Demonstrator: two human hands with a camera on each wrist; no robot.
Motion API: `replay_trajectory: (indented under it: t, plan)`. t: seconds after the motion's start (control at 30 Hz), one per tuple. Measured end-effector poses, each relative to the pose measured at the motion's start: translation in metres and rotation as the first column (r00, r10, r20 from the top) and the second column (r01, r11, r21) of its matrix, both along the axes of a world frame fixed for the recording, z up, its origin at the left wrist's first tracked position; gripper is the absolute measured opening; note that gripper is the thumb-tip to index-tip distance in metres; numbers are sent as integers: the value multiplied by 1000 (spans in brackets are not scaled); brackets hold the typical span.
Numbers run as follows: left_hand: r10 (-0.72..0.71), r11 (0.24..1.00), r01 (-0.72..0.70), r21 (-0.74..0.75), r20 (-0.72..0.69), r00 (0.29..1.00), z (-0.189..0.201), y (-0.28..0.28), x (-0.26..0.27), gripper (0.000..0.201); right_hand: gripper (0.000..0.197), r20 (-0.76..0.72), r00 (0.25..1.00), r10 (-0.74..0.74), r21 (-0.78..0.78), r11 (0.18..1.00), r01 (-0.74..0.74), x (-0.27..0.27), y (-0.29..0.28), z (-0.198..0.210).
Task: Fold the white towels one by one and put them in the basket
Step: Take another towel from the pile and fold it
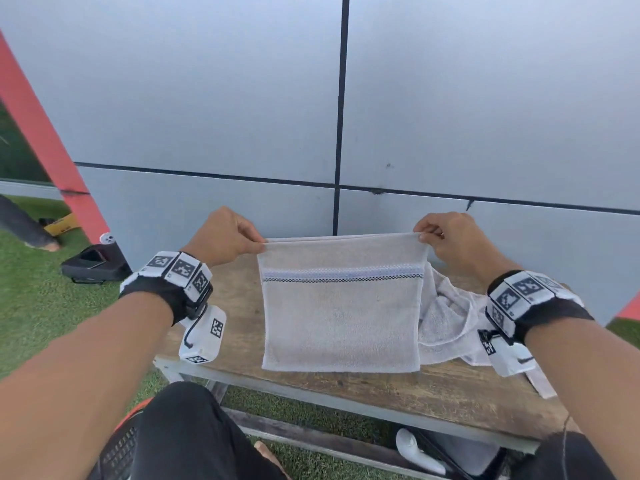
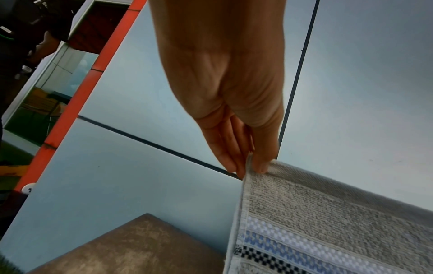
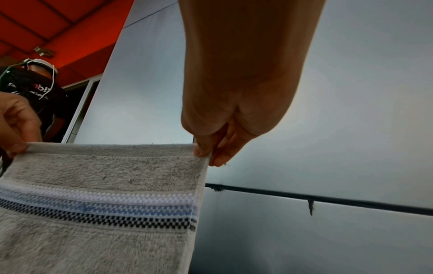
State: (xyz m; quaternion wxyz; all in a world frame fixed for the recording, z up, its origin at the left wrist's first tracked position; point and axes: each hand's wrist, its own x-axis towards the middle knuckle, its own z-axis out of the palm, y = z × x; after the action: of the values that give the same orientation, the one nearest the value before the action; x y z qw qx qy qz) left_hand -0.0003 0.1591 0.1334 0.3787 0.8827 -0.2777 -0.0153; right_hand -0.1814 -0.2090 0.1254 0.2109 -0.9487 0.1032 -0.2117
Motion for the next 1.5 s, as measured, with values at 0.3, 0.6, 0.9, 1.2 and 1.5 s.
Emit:
replay_trajectory:
  t: [0.3,0.6,0.9,1.2,1.5]
  plan:
    - [135,991,-135,-15,262,956,55,-31,31,17,16,83,988,-128,-126,982,137,47,3,61]
    - [172,966,-81,-244,379,909,43,-13,14,14,15,370,929,-13,-136,988,68,35,3,37]
    - [-56,888,93,450,-93,994,-94,45,-43,11,28,-402,895,192,144,979,-145,-55,16,-120]
    - [-28,818,281,501,-454,891,-111,46,-72,8,3,-660,614,432,441,885,-149,-61,16,-125]
    - [167,922,-75,380,-217,962,-111,5,-37,9,8,-497,865,64,145,989,10,-10,18,-122]
